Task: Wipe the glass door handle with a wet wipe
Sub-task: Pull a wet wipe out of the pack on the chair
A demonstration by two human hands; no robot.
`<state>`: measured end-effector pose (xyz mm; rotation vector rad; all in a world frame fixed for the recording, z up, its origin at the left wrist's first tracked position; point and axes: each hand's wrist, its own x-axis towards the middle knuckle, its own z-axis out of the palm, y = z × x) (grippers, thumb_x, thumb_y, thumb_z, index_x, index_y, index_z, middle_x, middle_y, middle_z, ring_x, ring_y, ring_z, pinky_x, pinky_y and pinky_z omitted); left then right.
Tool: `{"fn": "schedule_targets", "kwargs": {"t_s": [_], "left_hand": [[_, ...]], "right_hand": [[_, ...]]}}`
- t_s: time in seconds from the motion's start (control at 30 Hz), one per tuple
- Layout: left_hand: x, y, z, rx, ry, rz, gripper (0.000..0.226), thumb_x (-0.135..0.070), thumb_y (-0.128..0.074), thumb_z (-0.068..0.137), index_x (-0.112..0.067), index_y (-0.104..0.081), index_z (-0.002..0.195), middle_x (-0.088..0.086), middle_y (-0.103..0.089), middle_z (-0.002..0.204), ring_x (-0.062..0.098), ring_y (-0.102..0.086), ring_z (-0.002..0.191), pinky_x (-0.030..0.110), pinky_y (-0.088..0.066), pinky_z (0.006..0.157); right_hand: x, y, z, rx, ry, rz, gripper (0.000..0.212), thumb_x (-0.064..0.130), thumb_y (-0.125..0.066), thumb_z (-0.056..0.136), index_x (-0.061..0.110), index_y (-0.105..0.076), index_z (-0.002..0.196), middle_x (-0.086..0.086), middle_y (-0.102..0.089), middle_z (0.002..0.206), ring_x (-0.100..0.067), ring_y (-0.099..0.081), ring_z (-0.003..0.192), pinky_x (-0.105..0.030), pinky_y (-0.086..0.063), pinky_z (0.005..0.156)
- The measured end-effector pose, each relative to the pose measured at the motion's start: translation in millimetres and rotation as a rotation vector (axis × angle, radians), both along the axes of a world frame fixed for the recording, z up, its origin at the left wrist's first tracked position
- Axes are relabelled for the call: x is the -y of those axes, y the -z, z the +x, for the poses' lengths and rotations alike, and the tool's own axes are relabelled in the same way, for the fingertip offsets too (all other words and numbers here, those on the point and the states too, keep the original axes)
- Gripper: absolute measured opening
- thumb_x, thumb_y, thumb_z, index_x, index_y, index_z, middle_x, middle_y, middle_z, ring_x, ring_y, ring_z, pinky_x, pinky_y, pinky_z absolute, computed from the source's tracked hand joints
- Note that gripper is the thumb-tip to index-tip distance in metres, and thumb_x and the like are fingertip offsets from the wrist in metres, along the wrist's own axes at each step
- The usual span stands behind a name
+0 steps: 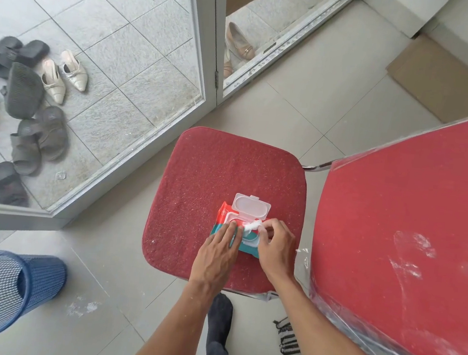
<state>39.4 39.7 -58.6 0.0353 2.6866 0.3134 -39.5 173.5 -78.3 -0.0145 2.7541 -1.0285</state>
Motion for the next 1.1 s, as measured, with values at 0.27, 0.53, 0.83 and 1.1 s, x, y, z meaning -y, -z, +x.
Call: {"fn": "schedule_targets", "kwargs": {"t_s": [0.27, 0.53, 0.83, 1.1], "left_hand": [[0.0, 0.2, 0.9, 0.04, -0.028, 0.012, 0.08, -0.009, -0.047, 0.1, -0.018, 0.007, 0.158, 0.007, 0.009, 0.167, 0.025, 0.001, 0.154, 0.039, -0.023, 0.122], [-0.7, -9.4, -2.3, 0.095, -0.042, 0.033, 0.087, -0.002, -0.048, 0.097, -0.03, 0.007, 0.158, 0.004, 0.016, 0.166, 0.025, 0.002, 0.154, 0.036, -0.025, 0.12], [-4.3, -16.4, 2.0, -0.156, -0.353, 0.191, 0.051, -0.001, -0.068, 0.077, -0.008, -0.048, 0.124, 0.009, -0.054, 0.134, 0.022, -0.064, 0.105, 0.026, -0.059, 0.072], [6.1, -24.5, 0.7, -0.06, -0.229, 0.108, 0.059, -0.007, -0.07, 0.078, -0.01, -0.049, 0.134, 0.012, -0.05, 0.145, 0.026, -0.057, 0.123, 0.033, -0.057, 0.086]], "right_hand": [[-3.1, -21.1, -13.8, -0.134, 0.544, -0.1, 0.004, 0.004, -0.063, 0.083, 0.005, -0.059, 0.081, -0.012, -0.069, 0.085, -0.026, -0.062, 0.073, -0.018, -0.032, 0.066], [3.3, -43.9, -44.0, -0.16, 0.502, -0.148, 0.022, -0.002, -0.057, 0.074, 0.013, -0.061, 0.089, 0.002, -0.065, 0.071, -0.026, -0.064, 0.07, -0.026, -0.04, 0.061], [3.8, -29.8, -4.4, -0.144, -0.365, 0.171, 0.038, 0.001, -0.059, 0.079, 0.015, -0.072, 0.112, -0.007, -0.074, 0.091, -0.027, -0.07, 0.076, -0.028, -0.053, 0.058], [11.5, -23.8, -8.6, 0.077, -0.005, 0.081, 0.067, 0.004, -0.053, 0.09, 0.02, -0.033, 0.152, -0.015, -0.072, 0.096, -0.032, -0.069, 0.086, -0.043, -0.059, 0.072]]}}
